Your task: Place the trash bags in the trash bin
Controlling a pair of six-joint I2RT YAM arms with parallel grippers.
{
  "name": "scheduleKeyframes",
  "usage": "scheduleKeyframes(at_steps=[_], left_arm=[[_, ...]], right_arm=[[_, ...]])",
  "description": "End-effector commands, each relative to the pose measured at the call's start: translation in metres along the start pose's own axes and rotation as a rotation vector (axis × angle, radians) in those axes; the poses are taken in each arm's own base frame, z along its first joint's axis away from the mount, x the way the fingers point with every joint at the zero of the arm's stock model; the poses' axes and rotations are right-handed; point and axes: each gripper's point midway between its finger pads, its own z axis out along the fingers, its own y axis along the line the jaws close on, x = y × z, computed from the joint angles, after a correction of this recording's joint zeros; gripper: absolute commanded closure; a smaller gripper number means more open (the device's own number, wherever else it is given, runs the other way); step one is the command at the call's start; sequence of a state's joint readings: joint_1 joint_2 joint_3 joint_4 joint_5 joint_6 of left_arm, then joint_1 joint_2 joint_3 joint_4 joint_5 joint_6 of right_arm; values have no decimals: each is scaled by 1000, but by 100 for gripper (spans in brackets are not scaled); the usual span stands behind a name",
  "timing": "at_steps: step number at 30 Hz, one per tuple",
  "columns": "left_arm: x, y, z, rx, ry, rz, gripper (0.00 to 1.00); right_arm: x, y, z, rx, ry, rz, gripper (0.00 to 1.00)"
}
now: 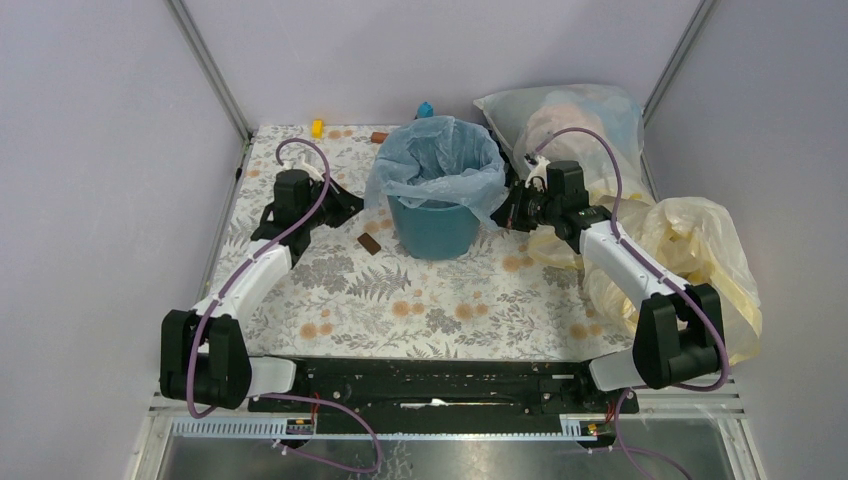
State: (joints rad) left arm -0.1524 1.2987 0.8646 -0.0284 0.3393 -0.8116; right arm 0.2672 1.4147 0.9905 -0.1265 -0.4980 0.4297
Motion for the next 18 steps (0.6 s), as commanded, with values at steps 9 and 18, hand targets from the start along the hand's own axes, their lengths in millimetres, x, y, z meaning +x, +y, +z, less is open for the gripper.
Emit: scheduleKeyframes(at_steps=[9,18], left_arm=[[12,10,13,44,24,5,100],[23,25,27,32,59,-12,100]], right_arm=[[18,-22,31,-10,28,36,94],[25,-36,38,27,26,49,93]])
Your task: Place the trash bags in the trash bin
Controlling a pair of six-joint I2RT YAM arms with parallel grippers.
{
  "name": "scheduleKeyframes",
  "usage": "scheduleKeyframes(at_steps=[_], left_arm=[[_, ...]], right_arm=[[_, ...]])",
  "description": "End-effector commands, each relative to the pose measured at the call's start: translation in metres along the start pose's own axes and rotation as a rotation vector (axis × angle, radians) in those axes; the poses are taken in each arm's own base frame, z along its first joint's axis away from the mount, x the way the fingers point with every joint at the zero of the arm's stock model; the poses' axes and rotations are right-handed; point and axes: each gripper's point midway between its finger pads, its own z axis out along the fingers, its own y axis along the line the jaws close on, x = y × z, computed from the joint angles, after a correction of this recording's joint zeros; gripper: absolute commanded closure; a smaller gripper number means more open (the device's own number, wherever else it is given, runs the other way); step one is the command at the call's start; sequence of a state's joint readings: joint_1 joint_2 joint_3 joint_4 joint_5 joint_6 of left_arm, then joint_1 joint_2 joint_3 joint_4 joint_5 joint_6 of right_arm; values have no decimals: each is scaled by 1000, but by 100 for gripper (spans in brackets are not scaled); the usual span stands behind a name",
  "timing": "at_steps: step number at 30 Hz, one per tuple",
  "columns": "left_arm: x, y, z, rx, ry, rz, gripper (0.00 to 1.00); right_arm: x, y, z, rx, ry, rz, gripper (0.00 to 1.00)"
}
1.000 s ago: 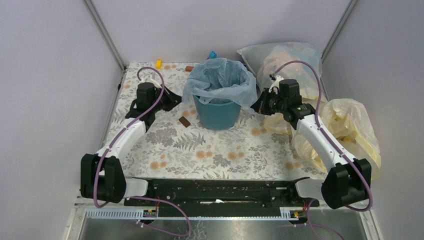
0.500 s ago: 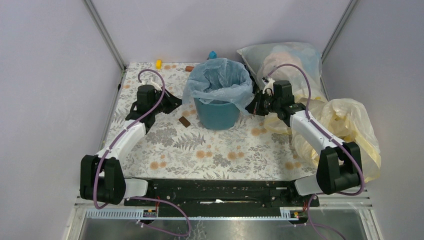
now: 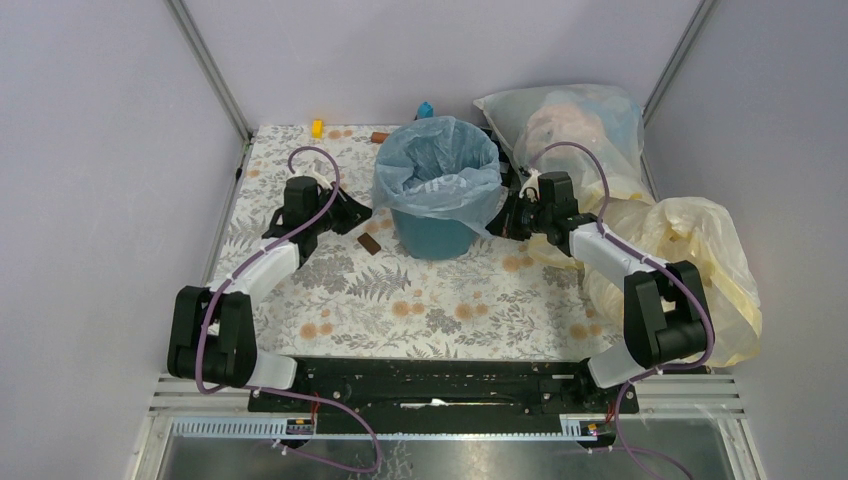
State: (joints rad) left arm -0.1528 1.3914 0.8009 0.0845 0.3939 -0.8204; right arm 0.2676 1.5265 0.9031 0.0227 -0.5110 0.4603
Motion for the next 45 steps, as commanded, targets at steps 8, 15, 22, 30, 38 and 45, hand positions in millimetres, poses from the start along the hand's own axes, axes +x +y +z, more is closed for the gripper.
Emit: scheduleKeyframes(at_steps=[8,15,22,30,38,45], left_arm=[[3,14,11,-8,-4,11,100],[-1,15,11,-20,-18,20,100],[1,21,14,-34,-11,15,100],[-1,17,14,-21,-14,16,95],[-30,-2,-19,-62,-157,39,59],[-50,-19,-40,-64,-242,68,53]], right_arm=[[13,-21,19,36,20,17,92],[19,-33,26,81,26,12,91],[24,-44,32,109,33,9,88],[0,-31,0,155,-78,-67,50],[-48,10,-75,213,-266,-219,41],[-88,49,-136,261,-372,-338,42]])
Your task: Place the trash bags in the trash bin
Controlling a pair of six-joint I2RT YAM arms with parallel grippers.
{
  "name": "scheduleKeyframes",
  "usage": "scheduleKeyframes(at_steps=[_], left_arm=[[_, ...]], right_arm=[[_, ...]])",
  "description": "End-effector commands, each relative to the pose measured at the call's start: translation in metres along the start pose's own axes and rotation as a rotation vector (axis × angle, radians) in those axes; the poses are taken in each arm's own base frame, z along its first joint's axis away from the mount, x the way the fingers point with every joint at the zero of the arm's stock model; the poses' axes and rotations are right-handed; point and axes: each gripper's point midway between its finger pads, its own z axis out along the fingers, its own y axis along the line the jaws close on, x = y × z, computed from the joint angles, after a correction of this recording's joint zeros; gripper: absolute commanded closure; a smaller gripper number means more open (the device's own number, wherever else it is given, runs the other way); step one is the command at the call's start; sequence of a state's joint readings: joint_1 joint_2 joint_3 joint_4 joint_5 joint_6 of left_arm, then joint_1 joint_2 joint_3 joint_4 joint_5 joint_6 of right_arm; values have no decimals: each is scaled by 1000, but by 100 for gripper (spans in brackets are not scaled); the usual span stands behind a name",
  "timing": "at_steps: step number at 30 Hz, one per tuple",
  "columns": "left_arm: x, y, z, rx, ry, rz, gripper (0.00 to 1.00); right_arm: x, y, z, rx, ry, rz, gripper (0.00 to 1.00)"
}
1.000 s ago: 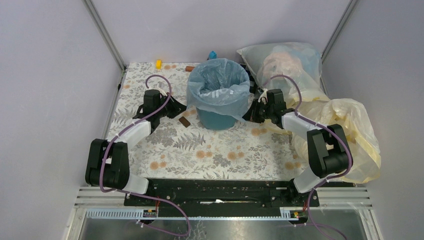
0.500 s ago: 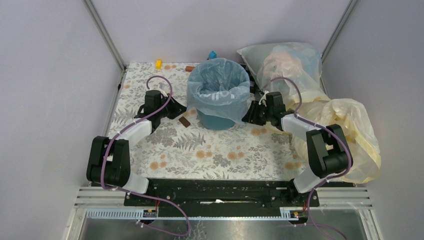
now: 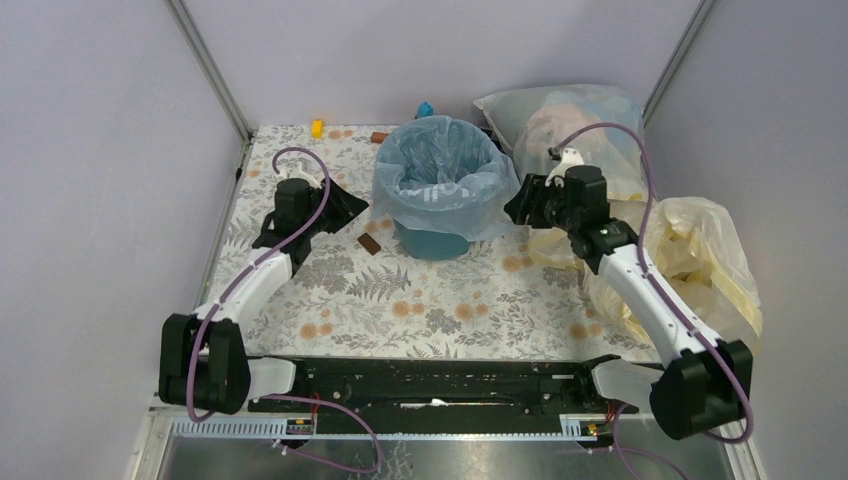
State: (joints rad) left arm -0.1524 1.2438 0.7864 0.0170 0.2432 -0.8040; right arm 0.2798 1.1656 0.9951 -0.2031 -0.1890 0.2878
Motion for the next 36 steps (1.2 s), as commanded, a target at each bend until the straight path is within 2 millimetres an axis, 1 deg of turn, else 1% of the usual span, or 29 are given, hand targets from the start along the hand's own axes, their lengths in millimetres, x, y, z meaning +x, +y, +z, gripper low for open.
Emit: scheduleKeyframes(at_steps=[1,3,4,7,10,11,12,13,14,16,17,19,21,23,26,27,32,36], left_arm=[[-28,-12,-6,-5,-91,30,52],[-34,-16,-1,-3,-90,37,50],[-39,-22,2,9,-92,43,50],[-42,-28,14,29,-61,43,48],[-43,-31,28,47,-37,42,47],[-42,-30,33,45,-21,40,47],[-40,-29,37,44,-6,37,47],[-38,-27,41,46,11,35,47],[-36,-27,45,50,27,32,47],[-33,-23,52,48,46,27,48],[-32,-22,54,49,53,26,49],[-29,-19,59,50,68,20,51],[-25,-16,65,51,88,13,52],[-21,-13,69,50,103,11,52],[-14,-9,76,56,128,0,53],[-11,-7,78,58,139,-4,53],[2,2,90,66,182,-26,61],[12,11,98,55,211,-39,67]], right_arm=[[-42,5,-31,61,-59,-98,42],[-55,9,-39,66,-72,-114,41],[-61,12,-42,64,-77,-121,40],[-71,23,-46,23,-78,-142,38],[-80,48,-42,-43,-71,-206,42],[-81,56,-38,-48,-42,-245,44],[-76,62,-35,-37,12,-281,52],[-80,70,-33,-30,32,-312,62],[-80,78,-24,-33,59,-335,73],[-82,98,-15,-71,59,-376,95],[-80,106,-9,-85,61,-392,100],[-78,122,3,-114,68,-416,100],[-73,132,18,-135,90,-463,100],[-67,137,34,-156,122,-494,100],[-48,141,61,-176,206,-566,100],[-39,142,69,-181,251,-593,100],[11,122,101,-135,485,-667,100],[32,111,113,-127,537,-693,100]])
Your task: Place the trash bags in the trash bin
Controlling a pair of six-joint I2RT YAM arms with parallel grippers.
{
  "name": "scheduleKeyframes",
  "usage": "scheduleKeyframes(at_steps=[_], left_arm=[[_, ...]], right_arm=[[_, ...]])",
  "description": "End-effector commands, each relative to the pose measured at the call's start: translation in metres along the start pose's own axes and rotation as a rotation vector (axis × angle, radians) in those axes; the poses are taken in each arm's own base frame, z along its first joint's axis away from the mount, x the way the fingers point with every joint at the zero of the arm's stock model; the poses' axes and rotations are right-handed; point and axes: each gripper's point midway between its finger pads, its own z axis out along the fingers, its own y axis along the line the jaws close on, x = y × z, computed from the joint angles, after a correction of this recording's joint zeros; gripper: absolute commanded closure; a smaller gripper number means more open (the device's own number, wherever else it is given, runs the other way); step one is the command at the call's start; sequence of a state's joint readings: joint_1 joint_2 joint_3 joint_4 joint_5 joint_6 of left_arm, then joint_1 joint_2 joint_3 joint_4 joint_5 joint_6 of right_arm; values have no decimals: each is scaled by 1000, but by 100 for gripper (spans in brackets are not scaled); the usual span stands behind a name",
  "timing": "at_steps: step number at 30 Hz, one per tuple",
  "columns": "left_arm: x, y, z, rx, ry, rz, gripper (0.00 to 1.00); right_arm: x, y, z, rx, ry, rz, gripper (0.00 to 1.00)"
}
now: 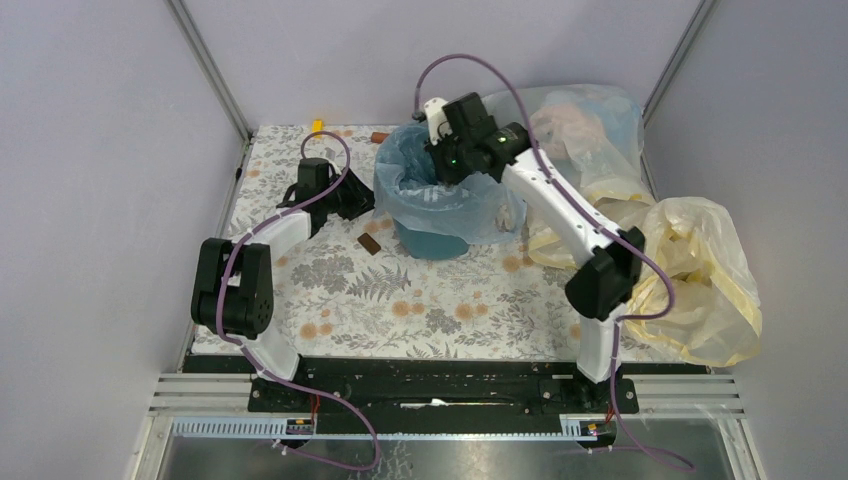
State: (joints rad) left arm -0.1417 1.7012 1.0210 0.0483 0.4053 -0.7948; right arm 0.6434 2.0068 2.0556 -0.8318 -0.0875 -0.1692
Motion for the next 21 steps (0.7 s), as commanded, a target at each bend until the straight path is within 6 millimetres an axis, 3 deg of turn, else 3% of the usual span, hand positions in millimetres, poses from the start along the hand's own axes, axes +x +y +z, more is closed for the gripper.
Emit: scheduleKeyframes(at_steps=[1,8,21], left_arm=[[-11,-14,7,71,-16,25,68],[3,5,14,46,11,24,71],[3,0,8,63,8,45,72]], right_arm=[[23,1,4,0,89,-69,100],[50,1,30,-11,151,-77,100],[93,5,76,-58,308,-58,100]])
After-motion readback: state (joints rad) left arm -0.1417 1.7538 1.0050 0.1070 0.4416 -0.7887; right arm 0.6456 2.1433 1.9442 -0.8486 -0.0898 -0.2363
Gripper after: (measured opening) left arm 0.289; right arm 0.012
